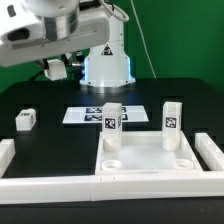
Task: Assemble square table
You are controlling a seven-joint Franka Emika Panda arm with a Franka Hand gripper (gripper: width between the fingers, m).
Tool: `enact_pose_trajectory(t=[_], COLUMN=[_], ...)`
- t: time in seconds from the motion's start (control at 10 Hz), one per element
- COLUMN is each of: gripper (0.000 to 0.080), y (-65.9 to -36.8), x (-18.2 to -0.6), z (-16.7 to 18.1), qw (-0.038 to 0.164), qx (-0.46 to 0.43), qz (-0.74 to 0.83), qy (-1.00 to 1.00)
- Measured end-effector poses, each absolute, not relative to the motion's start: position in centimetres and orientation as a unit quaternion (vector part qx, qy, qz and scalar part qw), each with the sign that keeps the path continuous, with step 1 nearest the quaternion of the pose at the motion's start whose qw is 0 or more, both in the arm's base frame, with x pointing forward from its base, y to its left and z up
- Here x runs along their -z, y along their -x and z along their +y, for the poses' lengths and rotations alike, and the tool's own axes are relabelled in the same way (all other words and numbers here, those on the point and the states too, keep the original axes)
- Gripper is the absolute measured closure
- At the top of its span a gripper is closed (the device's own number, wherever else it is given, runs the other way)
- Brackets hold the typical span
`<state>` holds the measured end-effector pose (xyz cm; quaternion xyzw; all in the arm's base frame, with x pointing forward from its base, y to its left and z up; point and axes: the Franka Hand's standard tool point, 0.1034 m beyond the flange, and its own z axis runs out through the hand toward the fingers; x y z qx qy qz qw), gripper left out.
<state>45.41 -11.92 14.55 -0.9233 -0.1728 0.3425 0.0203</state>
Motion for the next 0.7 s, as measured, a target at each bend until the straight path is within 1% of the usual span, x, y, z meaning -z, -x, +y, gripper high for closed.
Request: enact_pose_trajectory(t=[0.1, 0.2, 0.3, 0.4, 0.5, 0.6, 0.7], gripper=[0.0509, 0.0509, 0.0509, 0.0509, 0.0509, 0.0509, 0.0509], y=[-46.4, -48.1, -50.1, -51.5, -53.5, -55.2, -56.8], x=[-14.8, -15.6, -16.9, -18.5, -19.4, -19.9, -20.3], z=[-11.7, -10.4, -8.9, -7.6, -6.4, -5.0, -4.0], qw=[0.023, 0.036, 0.043, 0.038, 0.038, 0.044, 0.047], qx=[-0.300, -0.260, -0.216, -0.183, -0.140, -0.108, -0.072], qz=[-0.171, -0.157, -0.131, -0.106, -0.080, -0.033, -0.020], qy=[0.938, 0.952, 0.967, 0.977, 0.986, 0.993, 0.996])
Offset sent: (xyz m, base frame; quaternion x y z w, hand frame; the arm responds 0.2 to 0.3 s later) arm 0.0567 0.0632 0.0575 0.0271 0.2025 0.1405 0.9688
